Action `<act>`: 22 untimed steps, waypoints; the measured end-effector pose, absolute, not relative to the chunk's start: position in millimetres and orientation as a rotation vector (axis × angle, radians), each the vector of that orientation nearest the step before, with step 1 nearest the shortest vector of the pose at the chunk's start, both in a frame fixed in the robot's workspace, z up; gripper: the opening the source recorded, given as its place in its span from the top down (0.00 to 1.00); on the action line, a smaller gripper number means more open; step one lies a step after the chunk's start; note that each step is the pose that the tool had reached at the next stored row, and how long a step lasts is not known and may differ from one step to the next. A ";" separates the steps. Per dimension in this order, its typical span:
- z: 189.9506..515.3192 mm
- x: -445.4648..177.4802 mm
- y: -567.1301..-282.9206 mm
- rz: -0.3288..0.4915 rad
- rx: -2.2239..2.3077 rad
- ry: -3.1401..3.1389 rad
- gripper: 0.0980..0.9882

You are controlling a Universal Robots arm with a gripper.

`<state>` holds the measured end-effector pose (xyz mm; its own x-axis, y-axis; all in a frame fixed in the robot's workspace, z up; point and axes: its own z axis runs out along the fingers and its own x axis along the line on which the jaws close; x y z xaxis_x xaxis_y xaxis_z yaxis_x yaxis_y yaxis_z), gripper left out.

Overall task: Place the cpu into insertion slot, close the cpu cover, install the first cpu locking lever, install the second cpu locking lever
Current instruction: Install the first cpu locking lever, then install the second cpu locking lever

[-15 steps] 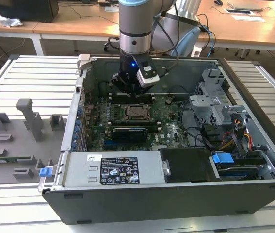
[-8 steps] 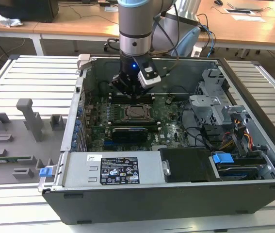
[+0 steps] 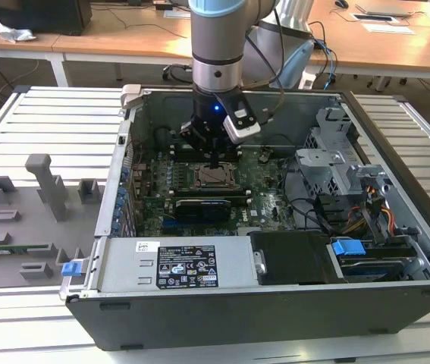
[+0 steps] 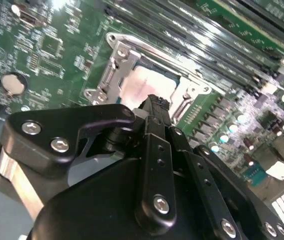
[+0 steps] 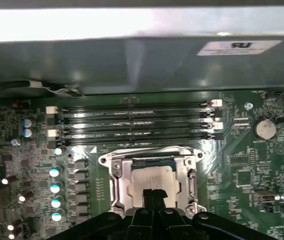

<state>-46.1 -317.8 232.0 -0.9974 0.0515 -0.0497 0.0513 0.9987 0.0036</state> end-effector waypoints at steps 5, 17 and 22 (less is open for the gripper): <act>232.4 -44.7 -319.3 -0.001 0.075 3.091 0.99; 238.7 -44.7 -319.3 -0.007 0.074 3.091 0.99; 238.7 -44.7 -319.4 -0.008 0.074 3.091 0.99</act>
<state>-44.7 -319.4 238.7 -0.9976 0.0479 -0.0501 0.0482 0.9988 -0.0039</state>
